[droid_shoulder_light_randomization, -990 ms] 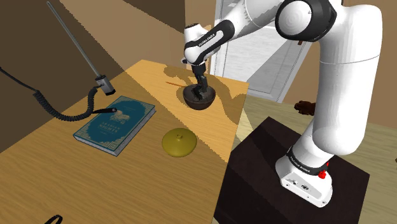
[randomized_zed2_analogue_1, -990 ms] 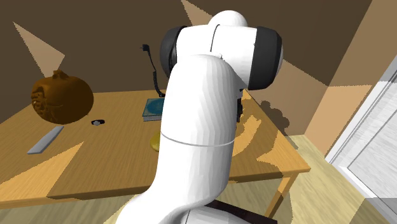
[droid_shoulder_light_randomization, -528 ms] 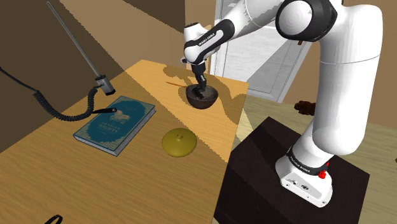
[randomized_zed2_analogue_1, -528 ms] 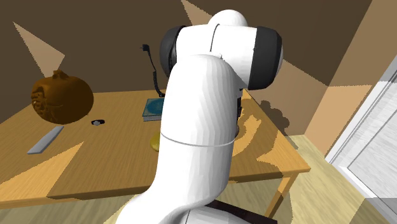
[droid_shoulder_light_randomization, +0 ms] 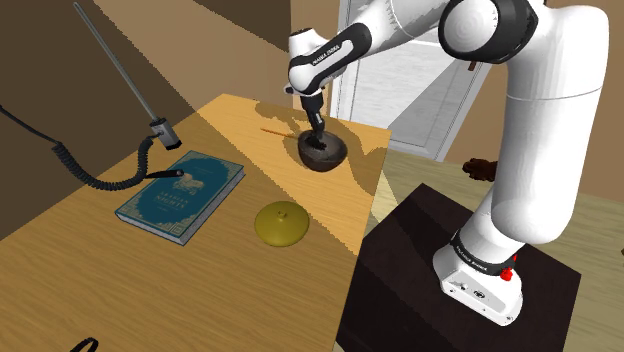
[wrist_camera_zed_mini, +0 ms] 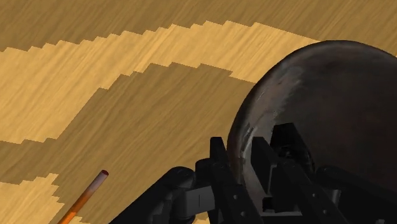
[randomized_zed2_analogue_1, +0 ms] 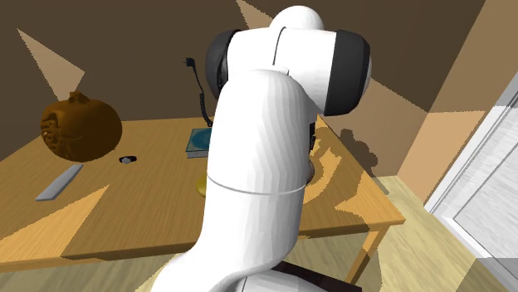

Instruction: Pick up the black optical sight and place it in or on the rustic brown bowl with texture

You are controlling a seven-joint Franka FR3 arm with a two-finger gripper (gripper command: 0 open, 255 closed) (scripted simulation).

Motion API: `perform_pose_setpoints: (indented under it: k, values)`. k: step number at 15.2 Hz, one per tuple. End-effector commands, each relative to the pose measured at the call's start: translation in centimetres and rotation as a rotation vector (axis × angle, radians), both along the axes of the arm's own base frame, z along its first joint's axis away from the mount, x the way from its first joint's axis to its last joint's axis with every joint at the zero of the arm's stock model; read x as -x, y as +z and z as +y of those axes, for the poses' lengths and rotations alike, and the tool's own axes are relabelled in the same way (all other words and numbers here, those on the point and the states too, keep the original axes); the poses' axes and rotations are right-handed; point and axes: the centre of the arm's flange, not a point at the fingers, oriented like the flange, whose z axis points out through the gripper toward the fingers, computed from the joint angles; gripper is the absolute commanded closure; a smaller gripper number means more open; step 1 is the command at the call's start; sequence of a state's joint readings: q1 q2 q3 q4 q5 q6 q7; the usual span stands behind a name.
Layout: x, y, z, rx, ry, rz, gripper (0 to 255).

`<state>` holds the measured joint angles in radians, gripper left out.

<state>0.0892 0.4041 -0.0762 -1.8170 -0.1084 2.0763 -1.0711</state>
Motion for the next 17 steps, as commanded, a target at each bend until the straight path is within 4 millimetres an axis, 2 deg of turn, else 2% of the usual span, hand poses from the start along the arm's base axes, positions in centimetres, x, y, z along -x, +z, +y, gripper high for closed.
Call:
perform_pose_setpoints:
  k: [1, 17]
  values:
    - [0.1, 0.9, -0.2, 0.002, -0.001, 0.002, 255]
    - [0.1, 9.4, -0.2, 0.002, -0.001, 0.002, 255]
